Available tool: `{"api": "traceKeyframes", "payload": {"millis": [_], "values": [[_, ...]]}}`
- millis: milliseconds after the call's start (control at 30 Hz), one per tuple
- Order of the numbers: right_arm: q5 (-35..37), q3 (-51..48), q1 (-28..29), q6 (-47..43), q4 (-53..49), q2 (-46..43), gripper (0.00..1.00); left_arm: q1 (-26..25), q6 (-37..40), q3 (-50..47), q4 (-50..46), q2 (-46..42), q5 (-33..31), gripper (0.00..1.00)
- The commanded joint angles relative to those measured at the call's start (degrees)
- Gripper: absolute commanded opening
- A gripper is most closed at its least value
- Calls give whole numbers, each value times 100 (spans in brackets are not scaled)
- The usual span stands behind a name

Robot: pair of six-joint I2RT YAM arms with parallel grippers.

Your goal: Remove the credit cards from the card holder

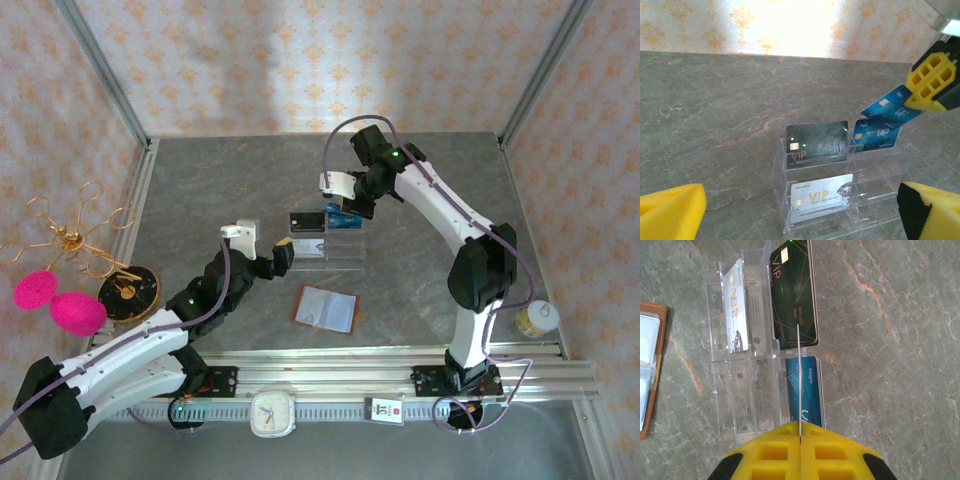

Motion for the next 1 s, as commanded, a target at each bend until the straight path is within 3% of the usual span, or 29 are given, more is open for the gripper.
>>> {"api": "traceKeyframes", "payload": {"millis": [0,700,800,967], "values": [[262,-147,-48,-90,0,-12,0,84,109,204,153,25,-63,99],[739,-469,-72,14,396,83,0,166,77,350,196,245,96,99],[712,-478,-65,68,508,100,10,160,65,363,210,269,146,99],[627,-472,-65,307,899,94,17,167,39,329,288,302,212,99]]}}
